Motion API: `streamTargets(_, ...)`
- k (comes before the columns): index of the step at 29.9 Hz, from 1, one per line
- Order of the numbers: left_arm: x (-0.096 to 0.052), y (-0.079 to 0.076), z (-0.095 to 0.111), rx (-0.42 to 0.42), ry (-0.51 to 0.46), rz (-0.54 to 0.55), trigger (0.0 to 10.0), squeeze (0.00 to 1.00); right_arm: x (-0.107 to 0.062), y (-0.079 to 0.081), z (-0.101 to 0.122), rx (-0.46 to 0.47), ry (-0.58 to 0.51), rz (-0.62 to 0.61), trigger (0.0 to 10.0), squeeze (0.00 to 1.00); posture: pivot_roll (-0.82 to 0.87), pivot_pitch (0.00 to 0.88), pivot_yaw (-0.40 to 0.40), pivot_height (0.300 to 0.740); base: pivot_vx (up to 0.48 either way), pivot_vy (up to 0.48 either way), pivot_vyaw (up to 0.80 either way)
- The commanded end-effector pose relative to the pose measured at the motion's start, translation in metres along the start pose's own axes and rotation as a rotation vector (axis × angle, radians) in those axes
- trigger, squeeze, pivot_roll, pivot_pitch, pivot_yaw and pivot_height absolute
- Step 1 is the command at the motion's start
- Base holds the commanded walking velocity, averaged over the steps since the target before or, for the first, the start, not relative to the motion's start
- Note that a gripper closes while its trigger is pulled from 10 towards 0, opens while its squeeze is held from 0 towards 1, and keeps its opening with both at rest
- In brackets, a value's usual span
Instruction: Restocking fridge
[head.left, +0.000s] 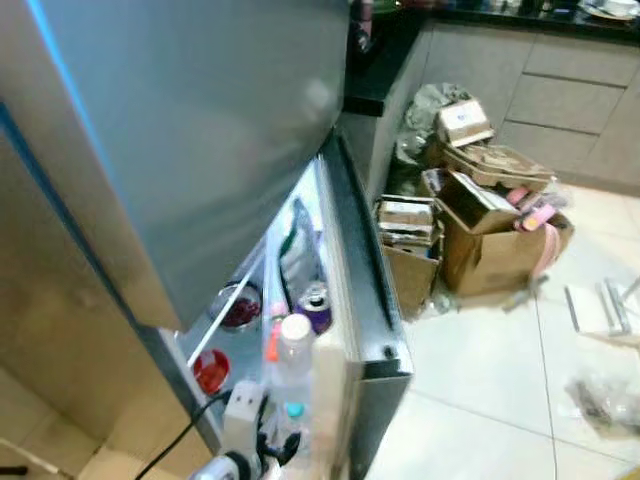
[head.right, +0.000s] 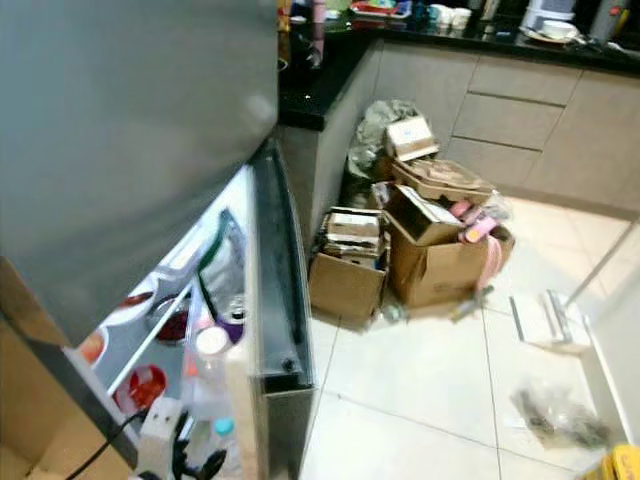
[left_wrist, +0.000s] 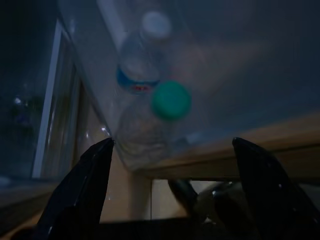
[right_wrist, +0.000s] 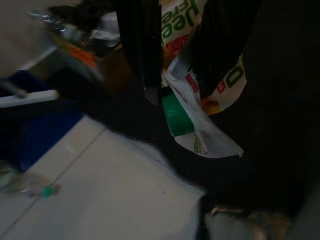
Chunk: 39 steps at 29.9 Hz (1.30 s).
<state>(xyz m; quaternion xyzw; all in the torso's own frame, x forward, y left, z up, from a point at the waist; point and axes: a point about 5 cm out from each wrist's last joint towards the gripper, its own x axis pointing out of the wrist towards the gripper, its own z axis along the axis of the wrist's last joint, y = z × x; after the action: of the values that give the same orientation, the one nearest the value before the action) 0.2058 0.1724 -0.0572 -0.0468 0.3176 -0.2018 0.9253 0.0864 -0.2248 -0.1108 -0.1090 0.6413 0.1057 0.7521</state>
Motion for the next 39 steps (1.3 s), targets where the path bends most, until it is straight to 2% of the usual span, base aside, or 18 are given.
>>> streamTargets(1,0.003,-0.001,0.005,0.016,-0.021,0.005,10.0,0.00,0.000,0.000,-0.005,0.016,0.010,-0.003,10.0,0.00,0.00,0.000,-0.054,0.740,0.000,0.000,0.00)
streamTargets(7,0.009,-0.005,0.018,0.040,-0.067,-0.005,10.0,0.00,0.000,0.000,-0.005,0.023,0.006,-0.005,10.0,0.00,0.00,0.000,-0.050,0.740,0.000,0.000,0.00)
streamTargets(13,0.011,-0.007,0.022,0.044,-0.083,-0.017,10.0,0.00,0.000,0.001,-0.005,0.027,0.004,-0.004,10.0,0.00,0.00,0.000,-0.049,0.740,0.000,0.000,0.00)
streamTargets(16,0.016,-0.012,0.029,0.054,-0.110,-0.053,10.0,0.00,0.000,0.001,-0.004,0.029,0.003,-0.004,10.0,0.00,0.00,0.000,-0.047,0.740,0.000,0.000,0.00)
streamTargets(17,0.020,-0.019,0.040,0.068,-0.153,-0.091,10.0,0.00,0.000,0.001,-0.004,0.031,0.002,-0.005,10.0,0.00,0.00,0.000,-0.046,0.740,0.000,0.000,0.00)
streamTargets(18,0.020,-0.019,0.040,0.068,-0.153,-0.091,10.0,0.00,0.000,0.001,-0.004,0.031,0.002,-0.005,10.0,0.00,0.00,0.000,-0.046,0.740,0.000,0.000,0.00)
streamTargets(23,0.031,-0.037,0.070,0.116,-0.267,-0.181,10.0,0.00,0.000,0.001,-0.002,0.030,0.001,-0.006,10.0,0.00,0.00,0.000,-0.050,0.740,0.000,0.000,0.00)
streamTargets(24,0.031,-0.037,0.070,0.116,-0.267,-0.181,10.0,0.00,0.000,0.001,-0.002,0.030,0.001,-0.006,10.0,0.00,0.00,0.000,-0.050,0.740,0.000,0.000,0.00)
streamTargets(27,0.037,-0.052,0.088,0.160,-0.331,-0.251,10.0,0.00,0.000,0.000,-0.002,0.026,0.002,-0.008,10.0,0.00,0.00,0.000,-0.053,0.740,0.000,0.000,0.00)
streamTargets(29,0.037,-0.052,0.088,0.160,-0.331,-0.251,10.0,0.00,0.000,0.000,-0.002,0.026,0.002,-0.008,10.0,0.00,0.00,0.000,-0.053,0.740,0.000,0.000,0.00)
streamTargets(30,0.039,-0.060,0.094,0.178,-0.355,-0.287,10.0,0.00,0.000,0.000,-0.003,0.026,0.003,-0.008,10.0,0.00,0.00,0.000,-0.054,0.740,0.000,0.000,0.00)
streamTargets(31,0.039,-0.060,0.094,0.178,-0.355,-0.287,10.0,0.00,0.000,0.000,-0.003,0.026,0.003,-0.008,10.0,0.00,0.00,0.000,-0.054,0.740,0.000,0.000,0.00)
streamTargets(34,0.042,-0.090,0.105,0.238,-0.396,-0.464,10.0,0.00,0.000,-0.001,-0.007,0.024,0.009,-0.010,10.0,0.00,0.00,0.000,-0.053,0.740,0.000,0.000,0.00)
streamTargets(36,0.042,-0.090,0.105,0.238,-0.396,-0.464,10.0,0.00,0.000,-0.001,-0.007,0.024,0.009,-0.010,10.0,0.00,0.00,0.000,-0.053,0.740,0.000,0.000,0.00)
streamTargets(37,0.042,-0.099,0.105,0.254,-0.396,-0.525,10.0,0.00,0.000,-0.001,-0.008,0.023,0.011,-0.011,10.0,0.00,0.00,0.000,-0.053,0.740,0.000,0.000,0.00)
streamTargets(38,0.042,-0.099,0.105,0.254,-0.396,-0.525,10.0,0.00,0.000,-0.001,-0.008,0.023,0.011,-0.011,10.0,0.00,0.00,0.000,-0.053,0.740,0.000,0.000,0.00)
streamTargets(39,0.041,-0.108,0.103,0.266,-0.388,-0.593,10.0,0.00,0.000,-0.001,-0.009,0.022,0.012,-0.011,10.0,0.00,0.00,0.000,-0.053,0.740,0.000,0.000,0.00)
